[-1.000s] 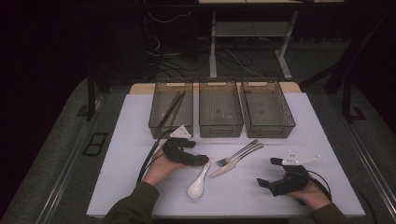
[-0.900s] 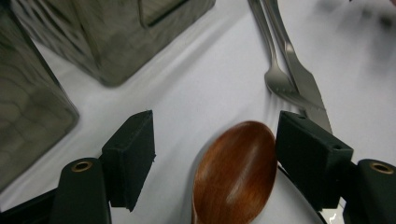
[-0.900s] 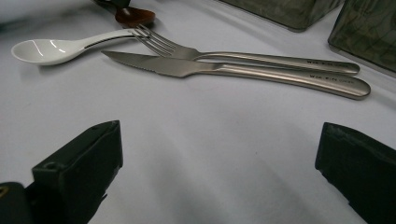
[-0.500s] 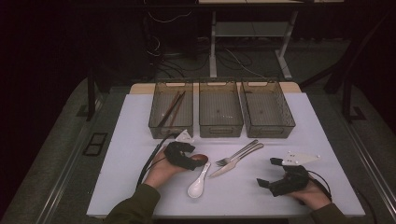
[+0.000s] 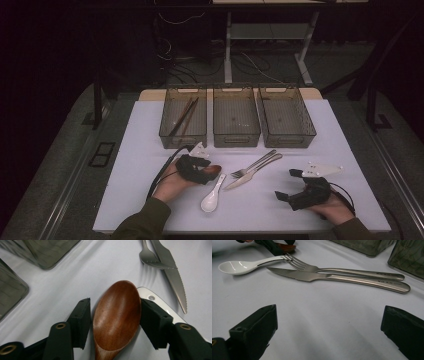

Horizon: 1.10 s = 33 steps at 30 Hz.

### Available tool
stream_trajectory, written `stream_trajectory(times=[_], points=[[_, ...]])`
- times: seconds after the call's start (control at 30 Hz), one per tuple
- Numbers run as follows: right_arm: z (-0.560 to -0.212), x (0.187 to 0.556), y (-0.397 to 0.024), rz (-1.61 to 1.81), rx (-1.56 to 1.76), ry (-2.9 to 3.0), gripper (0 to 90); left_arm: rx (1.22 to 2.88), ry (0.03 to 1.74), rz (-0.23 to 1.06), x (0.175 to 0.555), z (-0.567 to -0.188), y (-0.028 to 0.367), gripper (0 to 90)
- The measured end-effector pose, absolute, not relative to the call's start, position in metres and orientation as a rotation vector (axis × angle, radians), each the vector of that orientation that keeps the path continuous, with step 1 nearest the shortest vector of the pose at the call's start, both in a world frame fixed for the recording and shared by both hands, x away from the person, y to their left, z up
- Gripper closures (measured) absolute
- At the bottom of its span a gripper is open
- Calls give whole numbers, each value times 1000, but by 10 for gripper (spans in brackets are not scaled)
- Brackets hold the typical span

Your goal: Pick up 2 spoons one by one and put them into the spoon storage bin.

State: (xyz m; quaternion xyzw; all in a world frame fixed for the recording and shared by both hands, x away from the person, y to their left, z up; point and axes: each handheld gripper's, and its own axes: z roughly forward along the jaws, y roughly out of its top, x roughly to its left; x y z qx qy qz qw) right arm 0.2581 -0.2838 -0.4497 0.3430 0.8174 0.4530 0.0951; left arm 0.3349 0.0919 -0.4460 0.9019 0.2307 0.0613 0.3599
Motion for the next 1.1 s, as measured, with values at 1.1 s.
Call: stream_trajectory(times=[1.1], points=[[-450, 258, -284, 1345, 1011, 2422, 5, 2296, 566, 60, 334, -446, 101, 628]])
